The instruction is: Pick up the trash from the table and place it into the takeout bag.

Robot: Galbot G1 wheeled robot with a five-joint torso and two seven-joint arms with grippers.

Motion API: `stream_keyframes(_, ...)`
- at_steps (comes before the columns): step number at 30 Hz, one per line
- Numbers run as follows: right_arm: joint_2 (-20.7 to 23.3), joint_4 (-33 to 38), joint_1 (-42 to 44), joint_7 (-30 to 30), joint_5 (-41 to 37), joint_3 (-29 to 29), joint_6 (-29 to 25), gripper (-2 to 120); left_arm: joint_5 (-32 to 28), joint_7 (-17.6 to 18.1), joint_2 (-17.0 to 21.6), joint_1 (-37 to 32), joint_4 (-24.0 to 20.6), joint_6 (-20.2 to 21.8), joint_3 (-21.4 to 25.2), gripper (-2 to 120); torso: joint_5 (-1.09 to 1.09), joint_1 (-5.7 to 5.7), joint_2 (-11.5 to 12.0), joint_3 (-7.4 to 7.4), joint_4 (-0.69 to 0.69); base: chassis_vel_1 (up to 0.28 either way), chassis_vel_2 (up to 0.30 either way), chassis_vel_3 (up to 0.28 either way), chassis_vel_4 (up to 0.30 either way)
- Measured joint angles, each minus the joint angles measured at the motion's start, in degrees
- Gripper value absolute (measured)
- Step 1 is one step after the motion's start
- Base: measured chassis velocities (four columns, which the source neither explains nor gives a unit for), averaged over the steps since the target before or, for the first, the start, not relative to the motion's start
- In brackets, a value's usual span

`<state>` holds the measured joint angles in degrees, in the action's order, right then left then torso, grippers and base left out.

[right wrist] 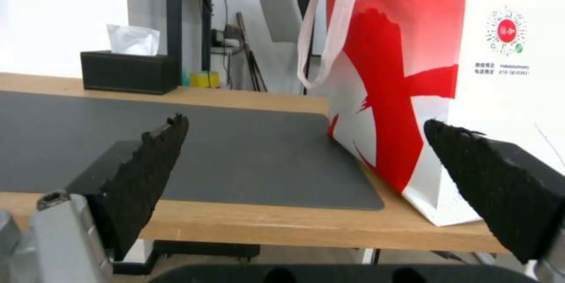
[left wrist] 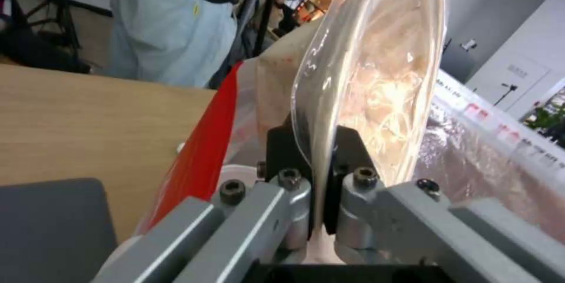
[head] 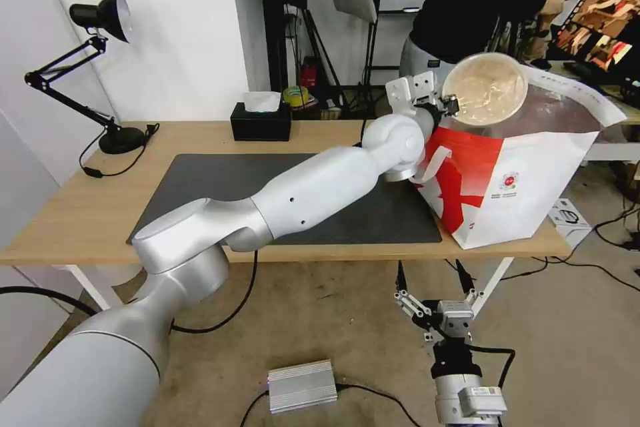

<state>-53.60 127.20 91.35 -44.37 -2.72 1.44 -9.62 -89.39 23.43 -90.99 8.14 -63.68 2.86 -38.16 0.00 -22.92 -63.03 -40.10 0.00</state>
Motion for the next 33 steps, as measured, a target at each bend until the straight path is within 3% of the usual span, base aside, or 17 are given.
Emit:
stream_keyframes(18,0.0,0.0,0.0,0.0,0.0,0.0,0.0,100,6.8,-3.1,3.5,0.0,-2.6,-0.1,-4.9,0,0.0,0.0,0.0,0.0,0.0,0.0,0.0,0.0,0.0)
stream_keyframes(29,0.0,0.0,0.0,0.0,0.0,0.0,0.0,100,9.9,-6.3,4.4,0.9,-3.0,-3.7,-6.9,0,0.0,0.0,0.0,0.0,0.01,0.0,0.0,0.0,0.0)
stream_keyframes(33,0.0,0.0,0.0,0.0,0.0,0.0,0.0,100,8.6,-7.1,4.3,1.1,-3.3,-4.7,-6.9,12,0.0,0.0,0.0,0.0,0.0,0.0,0.0,0.0,0.0)
